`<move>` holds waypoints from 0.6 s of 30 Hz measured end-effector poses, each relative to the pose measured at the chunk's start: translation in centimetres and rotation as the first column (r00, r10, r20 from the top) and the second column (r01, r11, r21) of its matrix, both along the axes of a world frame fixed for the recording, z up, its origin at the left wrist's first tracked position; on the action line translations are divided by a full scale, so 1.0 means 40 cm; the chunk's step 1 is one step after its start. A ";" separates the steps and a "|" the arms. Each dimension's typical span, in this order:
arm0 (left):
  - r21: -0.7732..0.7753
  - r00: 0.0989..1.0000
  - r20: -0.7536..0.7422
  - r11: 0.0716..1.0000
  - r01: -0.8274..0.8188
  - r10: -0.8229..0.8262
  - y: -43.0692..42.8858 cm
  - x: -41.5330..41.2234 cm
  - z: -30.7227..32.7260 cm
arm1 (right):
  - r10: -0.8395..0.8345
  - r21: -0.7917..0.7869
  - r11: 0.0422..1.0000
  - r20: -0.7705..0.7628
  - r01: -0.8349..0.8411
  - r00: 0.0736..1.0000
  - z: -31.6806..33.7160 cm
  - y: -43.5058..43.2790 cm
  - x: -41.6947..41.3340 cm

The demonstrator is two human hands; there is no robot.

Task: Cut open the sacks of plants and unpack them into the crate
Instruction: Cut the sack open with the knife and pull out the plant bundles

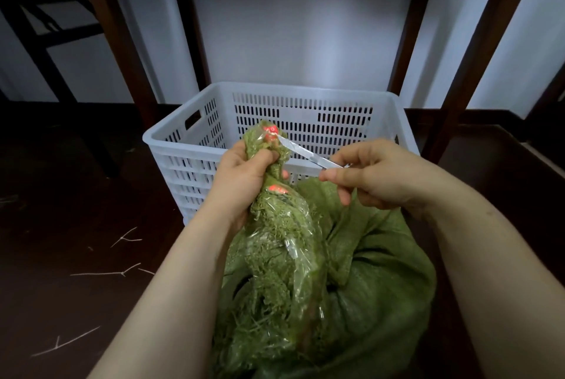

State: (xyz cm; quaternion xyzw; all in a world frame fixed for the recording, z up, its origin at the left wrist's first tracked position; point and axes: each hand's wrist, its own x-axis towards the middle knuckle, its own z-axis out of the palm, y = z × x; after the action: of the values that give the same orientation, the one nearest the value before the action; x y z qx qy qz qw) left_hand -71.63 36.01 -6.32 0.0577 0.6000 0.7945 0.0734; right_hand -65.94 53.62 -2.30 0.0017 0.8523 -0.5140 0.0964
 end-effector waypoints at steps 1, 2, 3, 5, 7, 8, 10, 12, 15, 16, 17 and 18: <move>-0.004 1.000 -0.006 1.000 -0.003 0.003 0.000 0.000 0.001 | -0.001 0.008 1.000 -0.005 0.001 1.000 0.002 0.000 -0.001; -0.009 1.000 -0.011 1.000 -0.005 0.005 0.000 0.000 0.001 | -0.001 0.012 1.000 -0.015 0.001 1.000 0.003 -0.001 0.000; -0.017 1.000 -0.015 1.000 -0.008 0.007 0.000 0.001 0.001 | -0.003 0.017 1.000 -0.026 0.003 1.000 0.005 -0.002 0.000; -0.045 1.000 -0.019 0.999 -0.014 0.013 -0.002 0.002 -0.001 | -0.013 0.040 0.999 -0.050 0.015 0.999 0.008 -0.006 0.001; -0.086 0.999 -0.044 0.996 -0.026 0.022 0.001 0.003 -0.003 | -0.016 0.057 0.998 -0.067 0.019 0.998 0.006 -0.011 -0.001; -0.103 0.998 -0.054 0.994 -0.033 0.027 0.004 0.003 -0.004 | -0.017 0.070 0.997 -0.072 0.022 0.997 0.002 -0.014 -0.004; -0.126 0.996 -0.078 0.990 -0.055 0.045 0.010 -0.001 -0.008 | -0.027 0.106 0.994 -0.087 0.036 0.996 -0.005 -0.021 -0.010; -0.142 0.996 -0.067 0.987 -0.075 0.066 0.015 -0.002 -0.011 | -0.051 0.114 0.991 -0.111 0.063 0.993 -0.017 -0.029 -0.016; -0.155 0.996 -0.059 0.985 -0.073 0.065 0.017 -0.001 -0.011 | -0.085 0.079 0.992 -0.147 0.097 0.986 -0.037 -0.044 -0.020; -0.154 0.995 -0.073 0.985 -0.079 0.068 0.016 0.000 -0.009 | -0.096 0.054 0.993 -0.159 0.105 0.983 -0.045 -0.050 -0.021; -0.154 0.994 -0.077 0.984 -0.085 0.074 0.015 0.005 -0.006 | -0.108 0.032 0.993 -0.170 0.115 0.980 -0.052 -0.055 -0.022; -0.146 0.993 -0.083 0.985 -0.097 0.085 0.015 0.009 -0.001 | -0.121 0.017 0.992 -0.180 0.126 0.976 -0.058 -0.058 -0.024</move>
State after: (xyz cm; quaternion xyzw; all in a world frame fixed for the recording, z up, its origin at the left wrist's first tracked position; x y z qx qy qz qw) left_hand -71.27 36.61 -6.36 0.0547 0.6624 0.7469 0.0183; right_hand -66.91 51.30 -4.63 0.0101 0.8629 -0.5050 -0.0124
